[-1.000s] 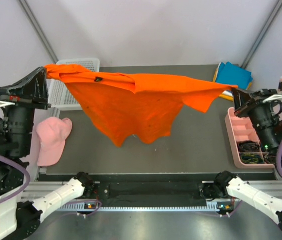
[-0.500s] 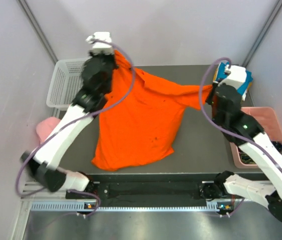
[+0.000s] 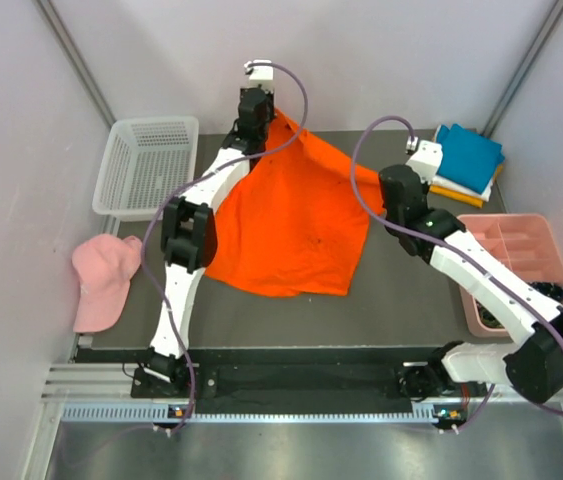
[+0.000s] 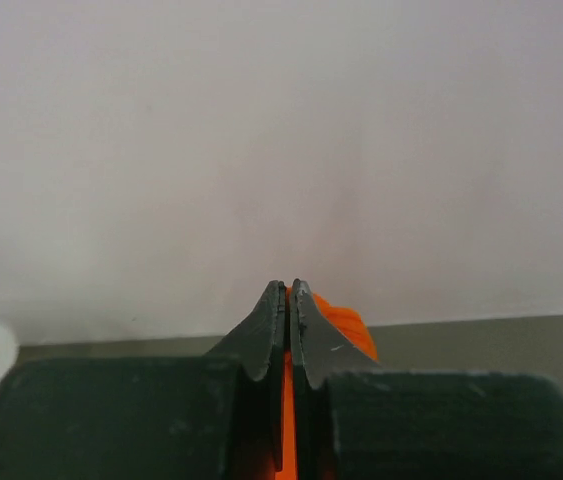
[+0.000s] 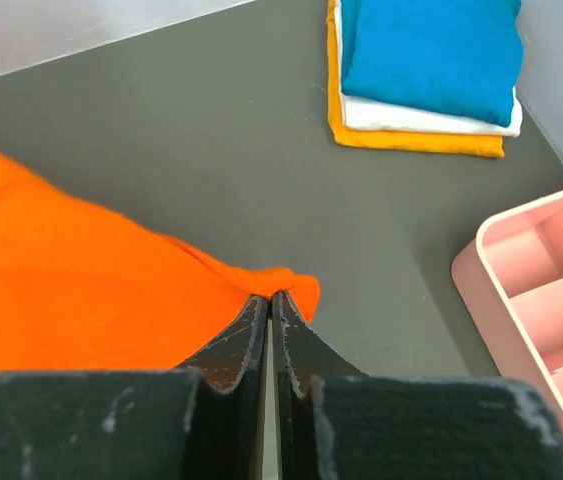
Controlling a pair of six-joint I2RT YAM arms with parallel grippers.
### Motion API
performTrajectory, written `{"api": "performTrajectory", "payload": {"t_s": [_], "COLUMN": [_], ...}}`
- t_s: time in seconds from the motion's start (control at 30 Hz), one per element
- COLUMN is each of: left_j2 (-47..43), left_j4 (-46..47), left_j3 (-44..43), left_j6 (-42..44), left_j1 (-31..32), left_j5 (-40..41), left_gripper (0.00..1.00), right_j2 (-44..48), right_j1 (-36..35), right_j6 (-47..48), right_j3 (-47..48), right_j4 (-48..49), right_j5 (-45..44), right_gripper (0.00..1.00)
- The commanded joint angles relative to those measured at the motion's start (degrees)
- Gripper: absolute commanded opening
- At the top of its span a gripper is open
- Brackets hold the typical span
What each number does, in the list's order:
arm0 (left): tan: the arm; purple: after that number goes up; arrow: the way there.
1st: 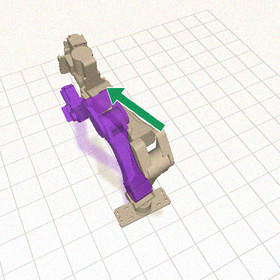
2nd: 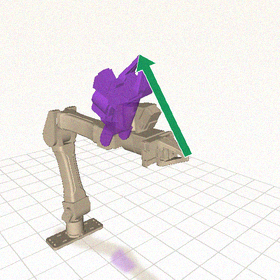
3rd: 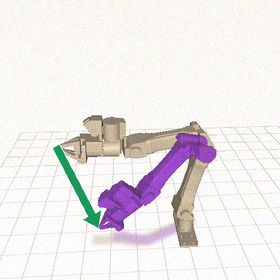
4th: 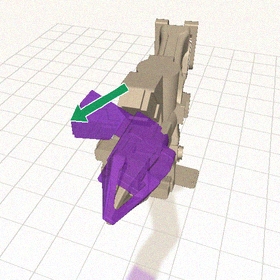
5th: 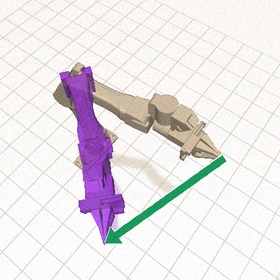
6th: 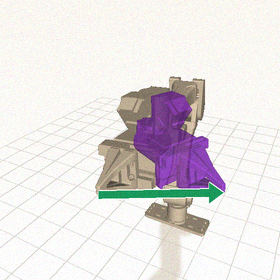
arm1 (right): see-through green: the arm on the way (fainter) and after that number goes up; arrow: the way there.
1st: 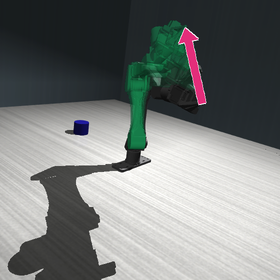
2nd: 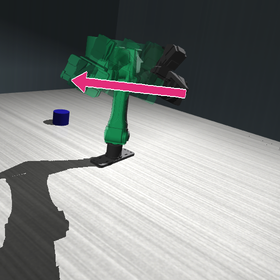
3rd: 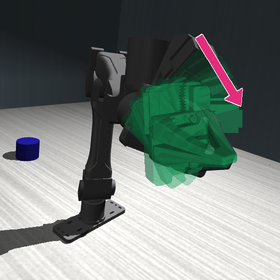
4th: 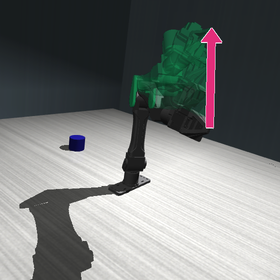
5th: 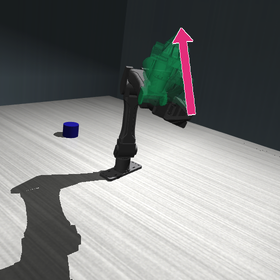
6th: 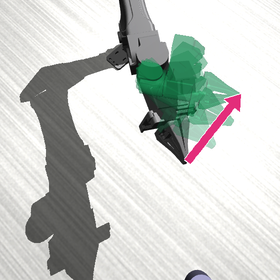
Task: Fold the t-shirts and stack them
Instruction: Flatten out the tshirt
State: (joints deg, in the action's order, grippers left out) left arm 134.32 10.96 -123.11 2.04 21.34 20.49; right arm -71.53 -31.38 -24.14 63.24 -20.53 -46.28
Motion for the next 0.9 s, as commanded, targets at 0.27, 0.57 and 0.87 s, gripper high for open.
{"api": "performTrajectory", "payload": {"t_s": [0.27,0.57,0.87], "left_j2": [12.1,15.8,12.6], "left_j4": [10.9,23.9,25.8], "left_j3": [-12.3,-8.4,-2.9], "left_j6": [-10.3,-13.4,-12.6], "left_j1": [-2.0,-2.1,-2.2], "left_j5": [-7.5,-1.5,4.0], "left_gripper": [0.00,0.00,0.99], "right_j2": [-2.7,-4.4,-4.3], "right_j1": [2.5,2.5,2.5], "right_j6": [-5.6,-5.3,-5.3], "right_j3": [-1.9,-2.3,-2.9], "right_j4": [2.7,2.5,2.3], "right_j5": [-5.4,-2.4,-0.2], "right_gripper": [0.00,0.00,0.00]}}
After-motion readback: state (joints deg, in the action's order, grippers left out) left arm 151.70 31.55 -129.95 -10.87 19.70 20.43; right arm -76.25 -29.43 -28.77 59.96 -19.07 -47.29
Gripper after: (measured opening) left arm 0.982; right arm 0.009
